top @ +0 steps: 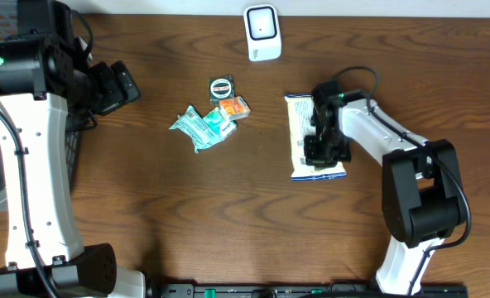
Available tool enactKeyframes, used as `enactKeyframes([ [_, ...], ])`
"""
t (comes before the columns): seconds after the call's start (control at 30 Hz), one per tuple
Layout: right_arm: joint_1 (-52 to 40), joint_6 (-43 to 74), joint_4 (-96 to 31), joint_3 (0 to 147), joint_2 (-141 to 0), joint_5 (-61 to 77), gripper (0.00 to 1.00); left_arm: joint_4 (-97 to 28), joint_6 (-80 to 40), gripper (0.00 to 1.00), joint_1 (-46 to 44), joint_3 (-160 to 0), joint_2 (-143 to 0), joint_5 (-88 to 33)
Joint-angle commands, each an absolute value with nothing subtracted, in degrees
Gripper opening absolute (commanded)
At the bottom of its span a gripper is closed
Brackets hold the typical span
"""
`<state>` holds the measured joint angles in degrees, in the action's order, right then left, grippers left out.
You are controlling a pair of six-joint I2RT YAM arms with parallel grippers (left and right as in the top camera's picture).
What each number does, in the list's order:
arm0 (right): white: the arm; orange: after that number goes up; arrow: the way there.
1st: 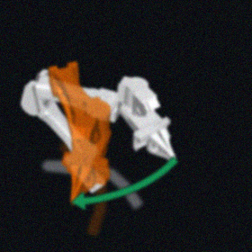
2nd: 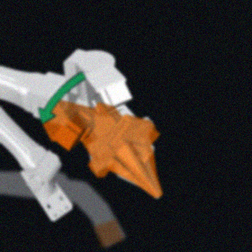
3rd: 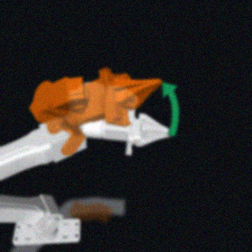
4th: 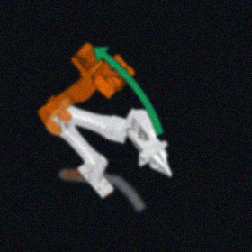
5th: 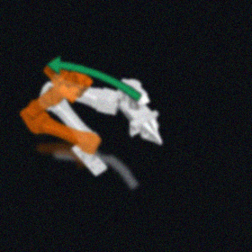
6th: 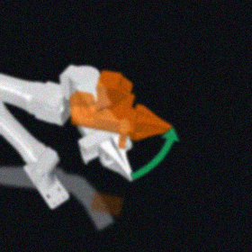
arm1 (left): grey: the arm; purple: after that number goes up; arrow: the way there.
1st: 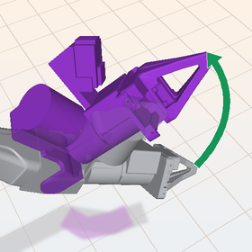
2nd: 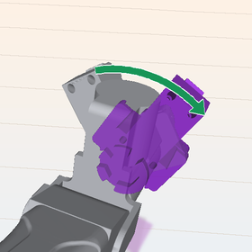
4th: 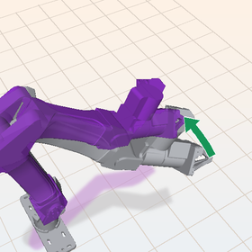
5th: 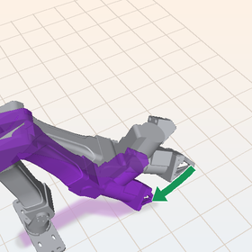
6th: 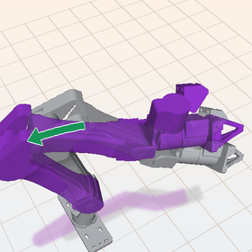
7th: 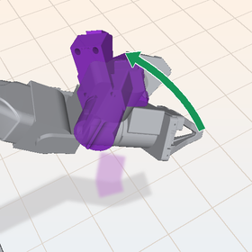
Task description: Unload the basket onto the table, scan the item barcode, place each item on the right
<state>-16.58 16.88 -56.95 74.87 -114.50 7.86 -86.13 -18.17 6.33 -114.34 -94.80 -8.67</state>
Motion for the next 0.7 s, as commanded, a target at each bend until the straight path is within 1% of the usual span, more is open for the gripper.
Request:
enactKeyframes([
  [0.0, -17.1, 18.7, -57.0, 75.0, -114.6, 7.2, 0.01, -86.3, -18.0, 0.98, 6.5, -114.8, -94.3, -8.4],
  [0.17, -15.3, 17.9, -62.5, 85.2, -114.6, 7.0, 0.06, -86.3, -18.0, 0.98, 6.5, -114.8, -94.3, -8.4],
  [0.27, -14.3, 17.7, -61.6, 90.6, -114.6, 5.2, 0.08, -86.3, -18.0, 0.98, 6.5, -114.8, -94.3, -8.4],
  [0.3, -14.2, 17.7, -59.3, 91.4, -114.6, 4.3, 0.08, -86.3, -18.0, 0.98, 6.5, -114.8, -94.3, -8.4],
  [0.4, -14.2, 17.7, -52.2, 90.8, -114.8, 1.2, 0.15, -86.3, -18.0, 0.98, 6.5, -114.8, -94.3, -8.4],
  [0.47, -14.2, 17.7, -48.5, 89.3, -114.8, -0.8, 0.15, -86.3, -18.0, 0.98, 6.5, -114.8, -94.3, -8.4],
  [0.5, -14.2, 17.7, -46.2, 88.1, -114.8, -1.0, 0.12, -86.3, -18.0, 0.98, 6.5, -114.8, -94.3, -8.4],
  [0.57, -14.3, 17.8, -41.5, 85.6, -115.3, -1.0, 0.09, -86.3, -18.0, 0.98, 6.5, -114.8, -94.3, -8.4],
  [0.6, -14.4, 17.8, -37.5, 83.2, -116.1, -1.0, 0.10, -86.3, -18.0, 0.98, 6.5, -114.8, -94.3, -8.4],
  [0.63, -14.3, 17.8, -35.6, 82.1, -116.6, -1.1, 0.14, -86.3, -18.0, 0.98, 6.5, -114.8, -94.3, -8.4],
  [0.67, -14.3, 17.8, -33.8, 81.2, -117.4, -1.6, 0.15, -86.3, -18.0, 0.98, 6.5, -114.8, -94.3, -8.4],
])
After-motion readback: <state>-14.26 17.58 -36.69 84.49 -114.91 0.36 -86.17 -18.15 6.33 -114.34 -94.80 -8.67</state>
